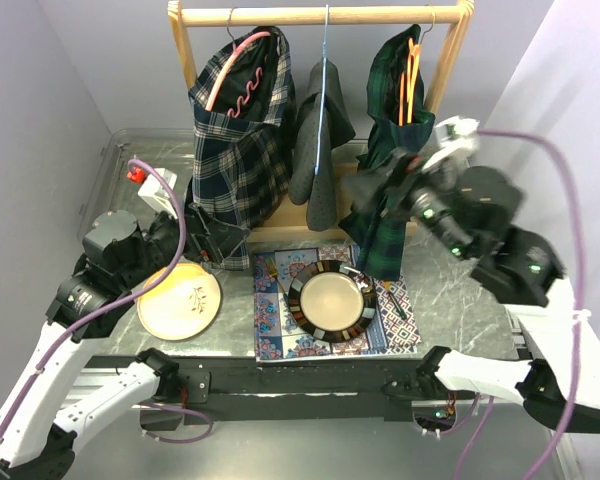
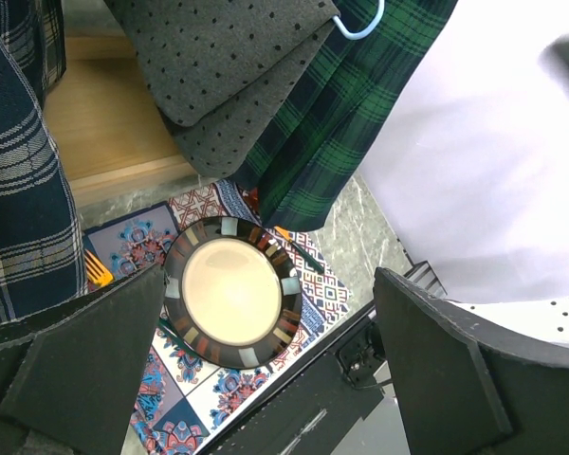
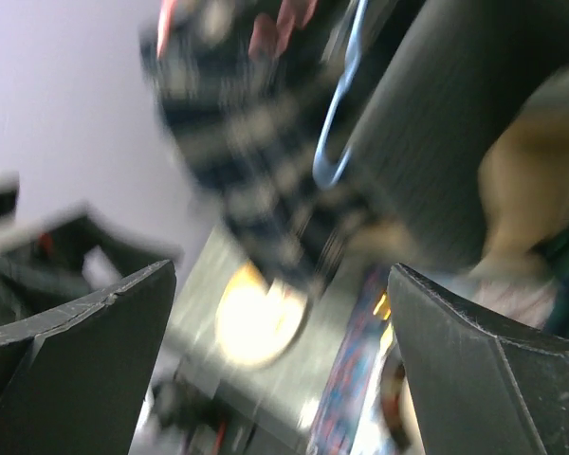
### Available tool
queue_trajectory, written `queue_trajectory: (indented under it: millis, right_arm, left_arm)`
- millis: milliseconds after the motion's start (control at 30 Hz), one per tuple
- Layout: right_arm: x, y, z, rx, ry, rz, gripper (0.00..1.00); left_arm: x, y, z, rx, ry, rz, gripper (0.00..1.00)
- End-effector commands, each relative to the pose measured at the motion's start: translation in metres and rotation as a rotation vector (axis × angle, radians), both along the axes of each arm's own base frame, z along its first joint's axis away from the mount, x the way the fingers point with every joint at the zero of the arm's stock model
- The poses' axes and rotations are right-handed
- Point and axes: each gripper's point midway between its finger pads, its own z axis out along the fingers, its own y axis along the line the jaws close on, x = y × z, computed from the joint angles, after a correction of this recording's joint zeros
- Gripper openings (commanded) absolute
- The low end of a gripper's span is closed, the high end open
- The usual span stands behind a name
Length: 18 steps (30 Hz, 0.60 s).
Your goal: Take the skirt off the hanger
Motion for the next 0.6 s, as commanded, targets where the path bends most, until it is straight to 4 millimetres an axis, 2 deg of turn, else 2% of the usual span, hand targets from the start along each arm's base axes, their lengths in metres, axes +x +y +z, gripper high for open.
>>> queue_trajectory:
  millis: [0, 33, 67, 100, 133, 167, 233, 333, 367, 400, 433, 467, 533, 567]
  right_arm:
    - [0.032, -0.072, 0.057, -0.100, -0.180, -0.384, 0.99]
    - [0.040, -0.085, 0.059, -0.141, -0.178, -0.444, 0.98]
    - [0.040, -0.101, 0.080, -0.143, -0.209, -0.498, 0.97]
    - [0.058, -0.098, 0.067, -0.217, -0.162, -0.516, 0.95]
    - [0.071, -0.110, 0.069, -0.228, -0.149, -0.538, 0.95]
    - [0.083, -0.110, 0.078, -0.216, -0.148, -0.539, 0.94]
    - [0.098, -0.121, 0.076, -0.233, -0.124, -0.541, 0.90]
    - [0.120, -0.117, 0.076, -0.229, -0.125, -0.506, 0.84]
    - [0.131, -0.121, 0.070, -0.235, -0.110, -0.518, 0.81]
    - [0.138, -0.121, 0.069, -0.227, -0.112, -0.516, 0.75]
    - [0.143, -0.121, 0.068, -0.223, -0.114, -0.512, 0.73]
    - [0.152, -0.116, 0.058, -0.233, -0.100, -0.479, 0.72]
    - [0.161, -0.111, 0.061, -0.222, -0.133, -0.461, 0.68]
    - [0.168, -0.111, 0.054, -0.232, -0.126, -0.468, 0.67]
  left_arm:
    - [-0.005, 0.003, 0.014, -0.011, -0.051, -0.006, 0.97]
    - [-0.006, 0.004, 0.012, -0.003, -0.049, -0.005, 0.97]
    - [-0.006, 0.006, 0.012, 0.003, -0.053, 0.002, 0.97]
    - [-0.005, 0.007, 0.011, 0.016, -0.059, 0.009, 0.97]
    - [-0.006, 0.009, 0.009, 0.027, -0.054, 0.014, 0.97]
    - [-0.005, 0.011, 0.008, 0.037, -0.054, 0.024, 0.97]
    - [-0.006, 0.014, 0.009, 0.056, -0.058, 0.032, 0.97]
    - [-0.005, 0.016, 0.010, 0.065, -0.065, 0.036, 0.97]
    - [-0.005, 0.016, 0.010, 0.064, -0.070, 0.038, 0.97]
    - [-0.006, 0.015, 0.008, 0.066, -0.068, 0.033, 0.97]
    - [-0.005, 0.015, 0.006, 0.067, -0.065, 0.031, 0.97]
    - [-0.006, 0.015, 0.007, 0.063, -0.070, 0.030, 0.97]
    - [-0.005, 0.013, 0.000, 0.068, -0.058, 0.027, 0.97]
    - [-0.004, 0.013, -0.002, 0.069, -0.055, 0.027, 0.97]
